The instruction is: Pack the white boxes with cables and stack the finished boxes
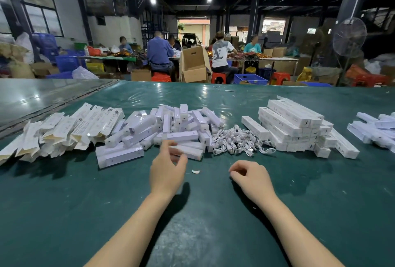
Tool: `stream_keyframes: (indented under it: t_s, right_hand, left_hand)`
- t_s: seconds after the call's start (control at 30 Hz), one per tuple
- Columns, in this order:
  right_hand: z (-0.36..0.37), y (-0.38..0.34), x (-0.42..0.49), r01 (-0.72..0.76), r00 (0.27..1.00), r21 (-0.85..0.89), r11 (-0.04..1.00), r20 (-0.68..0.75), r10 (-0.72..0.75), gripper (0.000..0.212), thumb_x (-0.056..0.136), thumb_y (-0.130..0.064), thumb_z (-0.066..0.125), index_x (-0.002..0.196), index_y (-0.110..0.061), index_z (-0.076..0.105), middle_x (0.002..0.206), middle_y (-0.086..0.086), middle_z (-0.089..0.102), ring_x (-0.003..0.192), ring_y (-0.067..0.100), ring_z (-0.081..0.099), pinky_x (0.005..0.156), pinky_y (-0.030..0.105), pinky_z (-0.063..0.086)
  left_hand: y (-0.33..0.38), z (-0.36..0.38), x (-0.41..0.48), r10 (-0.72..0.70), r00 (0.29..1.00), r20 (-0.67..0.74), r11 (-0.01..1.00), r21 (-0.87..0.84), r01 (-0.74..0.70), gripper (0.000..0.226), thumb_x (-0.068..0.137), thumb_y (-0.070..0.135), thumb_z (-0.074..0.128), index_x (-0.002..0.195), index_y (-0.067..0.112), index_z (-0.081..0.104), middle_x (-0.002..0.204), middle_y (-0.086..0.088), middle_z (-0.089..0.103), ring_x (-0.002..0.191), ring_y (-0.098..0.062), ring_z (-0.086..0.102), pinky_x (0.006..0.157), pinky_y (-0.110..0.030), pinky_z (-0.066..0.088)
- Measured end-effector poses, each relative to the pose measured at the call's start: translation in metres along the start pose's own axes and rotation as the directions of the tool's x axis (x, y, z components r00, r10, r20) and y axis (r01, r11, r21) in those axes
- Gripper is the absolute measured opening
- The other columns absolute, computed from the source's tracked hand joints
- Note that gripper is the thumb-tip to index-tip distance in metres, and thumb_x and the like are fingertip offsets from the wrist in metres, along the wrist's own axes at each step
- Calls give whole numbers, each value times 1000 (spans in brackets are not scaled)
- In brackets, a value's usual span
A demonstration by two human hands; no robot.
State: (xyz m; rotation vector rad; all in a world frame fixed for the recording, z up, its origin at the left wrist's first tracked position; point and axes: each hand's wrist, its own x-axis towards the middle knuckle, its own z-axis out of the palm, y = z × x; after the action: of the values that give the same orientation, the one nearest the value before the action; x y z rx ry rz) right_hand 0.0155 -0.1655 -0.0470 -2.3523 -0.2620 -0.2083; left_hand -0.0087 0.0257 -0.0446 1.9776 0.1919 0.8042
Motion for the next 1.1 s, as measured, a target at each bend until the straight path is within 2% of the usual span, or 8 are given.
stream_keyframes:
  t_s: [0.23, 0.33, 0.5, 0.63, 0.77, 0.97, 1.03, 1.1]
  right_hand:
    - [2, 0, 5, 36, 998, -88, 995, 47, -32, 15, 80, -15, 57, 79, -26, 67, 83, -9, 64, 86, 13, 60, 75, 24, 44]
    - [3, 0, 8, 30, 999, -96, 995, 39, -26, 14, 80, -16, 57, 79, -26, 67, 85, -9, 65, 86, 13, 59, 74, 24, 44]
    - [4, -2, 9, 16, 999, -131, 991, 37, -12, 15, 80, -18, 56, 81, -27, 68, 89, -9, 67, 86, 13, 59, 70, 23, 41]
    - [4, -2, 9, -2, 999, -124, 992, 37, 6, 15, 80, -18, 55, 80, -28, 68, 86, -10, 66, 86, 13, 59, 71, 23, 42]
    - [5, -3, 9, -12, 999, -121, 993, 42, 17, 16, 80, -18, 55, 77, -29, 66, 80, -12, 63, 84, 12, 59, 69, 23, 42]
    - [4, -4, 8, -28, 999, 61, 998, 19, 27, 14, 84, -22, 59, 71, -24, 65, 68, -12, 62, 63, 4, 57, 62, 22, 41]
    - [0, -10, 9, -106, 994, 479, 872, 50, 93, 15, 87, -26, 58, 76, -17, 64, 77, 1, 66, 47, -1, 52, 52, 18, 41]
    - [-7, -14, 9, -245, 970, 831, 499, 207, 131, 32, 81, -43, 54, 91, -13, 58, 96, 12, 66, 44, 4, 52, 49, 19, 40]
  left_hand:
    - [-52, -55, 58, -32, 969, -245, 969, 232, 90, 21, 83, 8, 55, 103, 14, 52, 102, -6, 60, 95, -30, 54, 78, -36, 41]
    - [-62, -90, 98, -32, 990, -139, 776, 621, 112, 29, 88, 20, 51, 114, 7, 56, 127, -17, 52, 119, -34, 40, 93, -43, 37]
    - [-76, -124, 127, -428, 903, 43, 384, 913, 139, 74, 90, 66, 17, 135, 14, 46, 157, -1, 2, 142, -30, -7, 113, -51, 5]
    - [-87, -123, 124, -485, 874, 28, 401, 895, 194, 91, 81, 76, 15, 134, 8, 46, 155, -1, 15, 142, -33, -1, 110, -54, 8]
    - [-72, -105, 113, -120, 963, -241, 646, 718, 260, 64, 90, 54, 39, 117, -3, 53, 142, -10, 39, 133, -35, 20, 108, -51, 17]
    - [11, -37, 60, 172, 931, -322, 979, 163, -124, 53, 89, 26, 51, 130, -5, 39, 138, -15, 35, 129, -24, 31, 108, -28, 22]
    - [38, -12, 25, 318, 926, -202, 948, 57, -313, 55, 86, 29, 48, 130, -2, 39, 134, -6, 35, 126, -10, 30, 106, -12, 17]
    - [50, 9, -8, 435, 898, -65, 893, -91, -440, 51, 84, 29, 47, 125, -1, 47, 126, 1, 40, 123, -5, 35, 106, -12, 23]
